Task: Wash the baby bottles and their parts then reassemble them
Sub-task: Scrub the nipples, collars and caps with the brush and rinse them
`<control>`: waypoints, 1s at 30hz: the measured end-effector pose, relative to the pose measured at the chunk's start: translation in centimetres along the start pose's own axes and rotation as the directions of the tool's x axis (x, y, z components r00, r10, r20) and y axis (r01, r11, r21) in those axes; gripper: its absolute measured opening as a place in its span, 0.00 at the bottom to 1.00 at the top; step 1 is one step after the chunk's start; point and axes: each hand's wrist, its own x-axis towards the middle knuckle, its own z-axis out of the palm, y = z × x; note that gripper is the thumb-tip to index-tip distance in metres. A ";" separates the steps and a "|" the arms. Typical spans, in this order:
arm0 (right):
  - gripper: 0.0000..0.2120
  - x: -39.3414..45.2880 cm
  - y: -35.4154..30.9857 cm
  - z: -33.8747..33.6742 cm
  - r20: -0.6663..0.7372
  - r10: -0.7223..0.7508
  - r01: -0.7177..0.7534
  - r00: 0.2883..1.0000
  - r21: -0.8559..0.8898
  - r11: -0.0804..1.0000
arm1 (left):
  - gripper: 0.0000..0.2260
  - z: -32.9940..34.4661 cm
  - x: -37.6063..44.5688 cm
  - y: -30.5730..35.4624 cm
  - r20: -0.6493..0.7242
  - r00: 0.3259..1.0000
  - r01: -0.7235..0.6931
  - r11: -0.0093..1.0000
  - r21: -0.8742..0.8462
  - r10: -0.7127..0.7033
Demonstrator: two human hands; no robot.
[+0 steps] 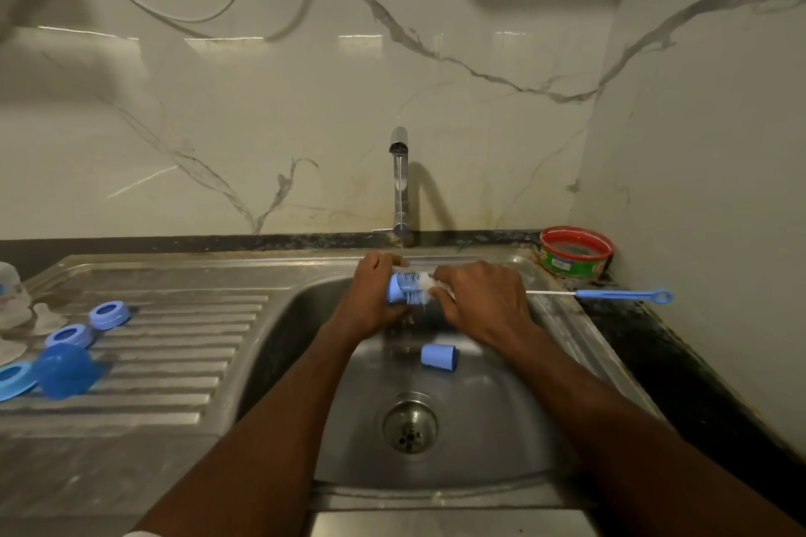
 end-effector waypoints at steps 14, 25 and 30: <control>0.15 0.8 -0.5 -0.5 0.013 0.010 -0.010 1.000 0.001 1.000 | 0.25 -0.8 0.5 -0.4 -0.075 0.996 -0.052 0.996 0.075 0.058; 0.14 0.8 0.3 0.4 0.069 0.110 -0.110 0.992 0.003 0.994 | 0.18 -0.2 0.1 0.1 0.069 0.992 -0.111 0.993 0.047 0.108; 0.18 1.3 -0.1 -0.2 0.002 0.038 -0.038 0.999 0.095 0.995 | 0.26 -0.4 0.1 -1.0 -0.100 0.993 -0.063 0.997 -0.043 0.058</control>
